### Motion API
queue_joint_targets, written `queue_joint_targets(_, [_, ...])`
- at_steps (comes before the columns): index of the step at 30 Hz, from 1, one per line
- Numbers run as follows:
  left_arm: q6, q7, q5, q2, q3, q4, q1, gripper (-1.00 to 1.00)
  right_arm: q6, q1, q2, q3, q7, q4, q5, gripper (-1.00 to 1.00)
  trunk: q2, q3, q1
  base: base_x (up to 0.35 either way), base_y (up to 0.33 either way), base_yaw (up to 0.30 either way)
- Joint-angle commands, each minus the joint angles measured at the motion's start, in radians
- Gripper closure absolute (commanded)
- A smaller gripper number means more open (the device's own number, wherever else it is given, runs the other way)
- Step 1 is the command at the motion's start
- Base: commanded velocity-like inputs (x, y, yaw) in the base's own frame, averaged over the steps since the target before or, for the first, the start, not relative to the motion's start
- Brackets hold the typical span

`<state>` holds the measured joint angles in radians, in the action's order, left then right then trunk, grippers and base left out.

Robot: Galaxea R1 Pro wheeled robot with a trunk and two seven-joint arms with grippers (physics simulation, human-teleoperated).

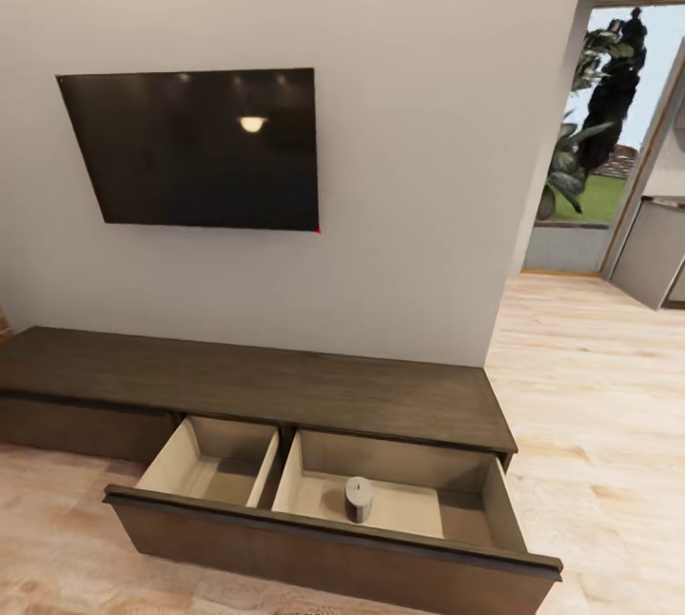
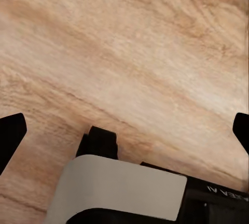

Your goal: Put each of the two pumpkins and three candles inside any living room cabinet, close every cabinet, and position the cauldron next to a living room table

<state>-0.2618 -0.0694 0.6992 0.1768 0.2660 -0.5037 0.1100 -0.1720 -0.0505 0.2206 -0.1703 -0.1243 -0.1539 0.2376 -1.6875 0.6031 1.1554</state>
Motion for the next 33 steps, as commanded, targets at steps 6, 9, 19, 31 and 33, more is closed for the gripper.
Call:
queue_joint_targets(6, [0.138, -0.057, 0.031, -0.049, 0.002, 0.007, 0.0, -1.0, -0.01, 0.001, 0.001, -0.013, -0.033, -0.042, 0.011, -1.0, 0.0, 0.006, 0.0, 0.0, 0.0, 0.26])
queue_joint_targets(9, [0.244, -0.062, 0.006, -0.07, 0.003, 0.081, 0.0, -1.0, -0.045, 0.001, 0.015, -0.011, 0.02, -0.031, 0.021, -1.0, 0.0, 0.008, 0.0, 0.0, 0.0, 0.26])
queue_joint_targets(19, [0.299, -0.069, -0.013, -0.082, 0.0, 0.114, 0.0, -1.0, -0.065, 0.001, 0.025, -0.012, 0.094, -0.003, 0.015, -1.0, 0.0, 0.016, 0.0, 0.0, 0.0, 0.261])
queue_joint_targets(31, [0.302, -0.07, -0.002, -0.082, -0.006, 0.116, 0.0, -1.0, -0.088, 0.001, 0.021, -0.017, 0.097, -0.001, 0.013, -1.0, 0.0, 0.027, 0.0, 0.0, 0.0, 0.26])
queue_joint_targets(33, [0.302, -0.07, -0.001, -0.082, -0.006, 0.116, 0.0, -1.0, -0.094, 0.001, 0.02, -0.018, 0.097, -0.001, 0.013, -1.0, 0.0, 0.028, 0.0, 0.0, 0.0, 0.26])
